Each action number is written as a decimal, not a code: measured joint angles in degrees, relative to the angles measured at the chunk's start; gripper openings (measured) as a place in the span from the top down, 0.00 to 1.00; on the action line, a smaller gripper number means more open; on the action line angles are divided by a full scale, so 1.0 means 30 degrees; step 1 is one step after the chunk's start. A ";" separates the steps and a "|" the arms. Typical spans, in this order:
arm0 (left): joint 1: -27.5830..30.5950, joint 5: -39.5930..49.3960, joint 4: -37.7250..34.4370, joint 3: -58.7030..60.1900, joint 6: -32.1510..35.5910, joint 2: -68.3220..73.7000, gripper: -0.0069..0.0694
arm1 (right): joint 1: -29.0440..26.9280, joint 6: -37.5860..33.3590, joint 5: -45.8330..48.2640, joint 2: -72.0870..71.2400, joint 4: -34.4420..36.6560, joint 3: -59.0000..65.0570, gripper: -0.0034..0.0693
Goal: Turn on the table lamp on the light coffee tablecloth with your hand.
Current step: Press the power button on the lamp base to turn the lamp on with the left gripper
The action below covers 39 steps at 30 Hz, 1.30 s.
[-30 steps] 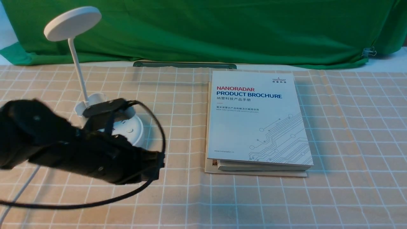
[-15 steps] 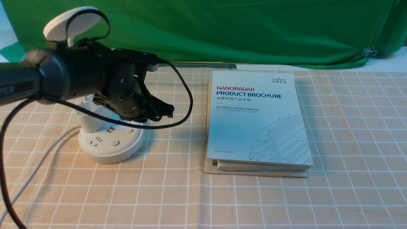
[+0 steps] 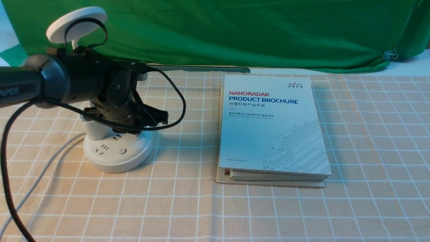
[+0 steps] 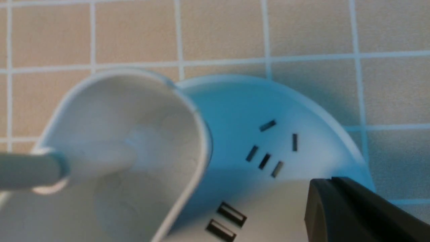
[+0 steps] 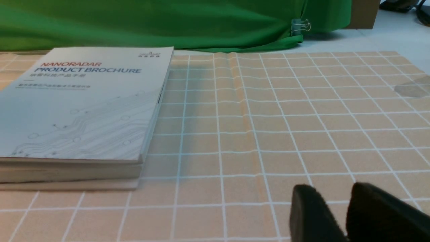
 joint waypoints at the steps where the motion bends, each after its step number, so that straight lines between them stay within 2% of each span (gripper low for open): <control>1: 0.0041 0.0059 -0.0125 0.0000 0.0051 0.0000 0.88 | 0.0000 0.0000 0.0000 0.0000 0.0000 0.0000 0.63; 28: 0.0061 -0.0241 -0.2008 -0.0065 0.1315 0.0339 0.88 | 0.0000 0.0000 0.0000 0.0000 0.0000 0.0000 0.63; 31: 0.0061 -0.0226 -0.2937 0.0145 0.1756 -0.0164 0.88 | 0.0000 0.0000 0.0000 0.0000 0.0000 0.0000 0.63; 35: -0.0158 0.0434 -0.5359 0.0368 0.3911 -0.1771 0.88 | 0.0000 0.0000 0.0000 0.0000 0.0000 0.0000 0.63; 36: -0.0499 0.0814 -0.6841 0.0714 0.5490 -0.2966 0.88 | 0.0000 0.0000 0.0000 0.0000 0.0000 0.0000 0.63; 37: -0.0543 0.0860 -0.7224 0.0780 0.5678 -0.3102 0.88 | 0.0000 0.0000 0.0000 0.0000 0.0000 0.0000 0.63; 39: -0.1280 0.1198 -0.9586 0.2231 0.7894 -0.4850 0.88 | 0.0000 0.0000 0.0000 0.0000 0.0000 0.0000 0.63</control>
